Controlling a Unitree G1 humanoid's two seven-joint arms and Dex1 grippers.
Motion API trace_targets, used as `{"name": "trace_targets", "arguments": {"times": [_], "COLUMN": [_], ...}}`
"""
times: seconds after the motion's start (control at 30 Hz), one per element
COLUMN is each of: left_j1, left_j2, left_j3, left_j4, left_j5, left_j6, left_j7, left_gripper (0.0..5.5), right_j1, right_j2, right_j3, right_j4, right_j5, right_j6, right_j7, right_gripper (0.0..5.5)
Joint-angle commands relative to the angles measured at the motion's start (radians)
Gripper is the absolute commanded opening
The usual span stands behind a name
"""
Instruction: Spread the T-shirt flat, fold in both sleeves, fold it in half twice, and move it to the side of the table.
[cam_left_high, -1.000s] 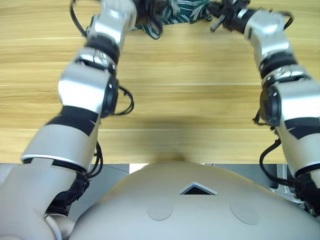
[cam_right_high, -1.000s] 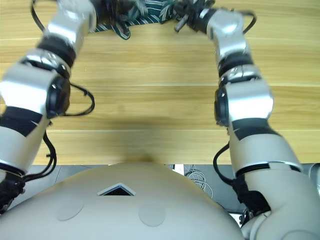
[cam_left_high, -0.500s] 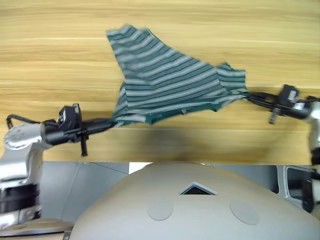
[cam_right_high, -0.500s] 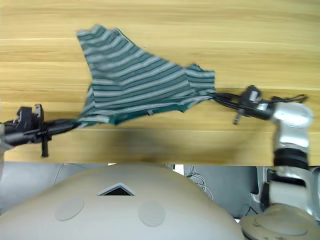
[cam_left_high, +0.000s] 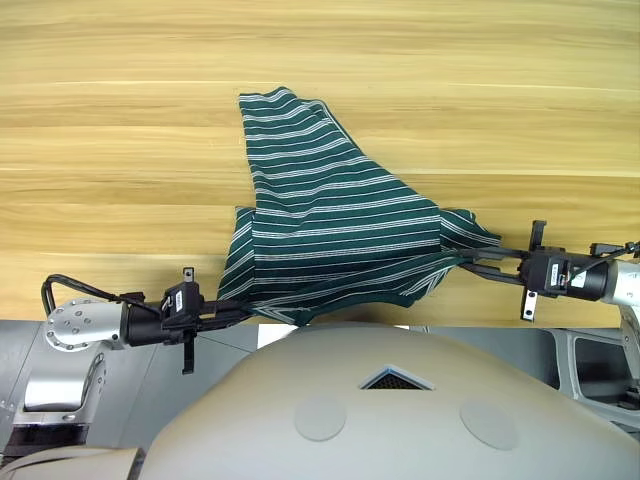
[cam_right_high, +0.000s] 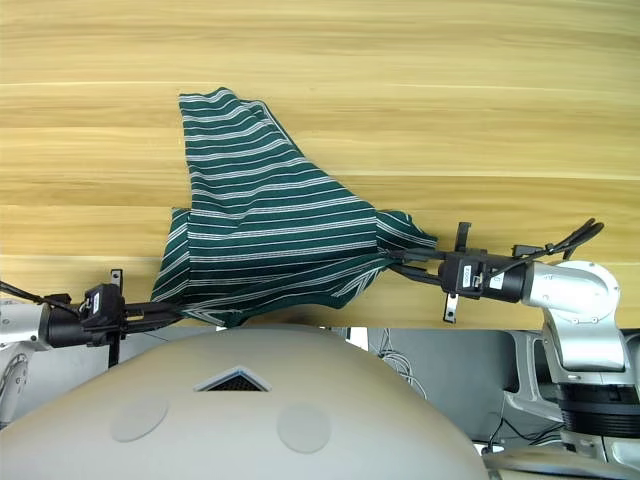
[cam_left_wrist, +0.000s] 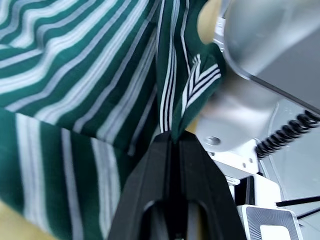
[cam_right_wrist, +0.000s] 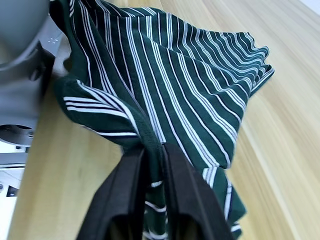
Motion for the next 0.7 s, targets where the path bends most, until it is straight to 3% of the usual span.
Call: {"name": "trace_targets", "arguments": {"times": [0.03,0.17,0.3,0.4,0.7], "left_j1": [-0.011,-0.041,-0.025,-0.020,-0.032], "left_j2": [-0.038,-0.090,-0.097,-0.096,-0.092], "left_j3": [-0.023,-0.032,-0.037,-0.042,-0.041], "left_j4": [-0.009,-0.033,-0.064,-0.085,-0.105], "left_j5": [0.000,-0.046,-0.061,-0.079,-0.100], "left_j6": [-0.010,0.019,0.026,0.032,0.049], "left_j7": [0.072,0.155,0.187,0.199,0.217], "left_gripper": [0.00,0.00,0.00,0.00,0.00], "right_j1": [-0.028,0.027,0.127,0.162,0.137], "right_j2": [-0.028,-0.047,-0.067,-0.074,-0.078], "right_j3": [0.039,0.059,0.031,0.033,0.035], "right_j4": [0.018,-0.060,-0.223,-0.289,-0.302], "right_j5": [-0.096,-0.276,-0.320,-0.368,-0.479], "right_j6": [0.019,0.023,0.034,0.043,0.123], "right_j7": [-0.032,-0.118,-0.146,-0.172,-0.252], "right_gripper": [1.30,2.14,2.87,2.87,1.21]}}
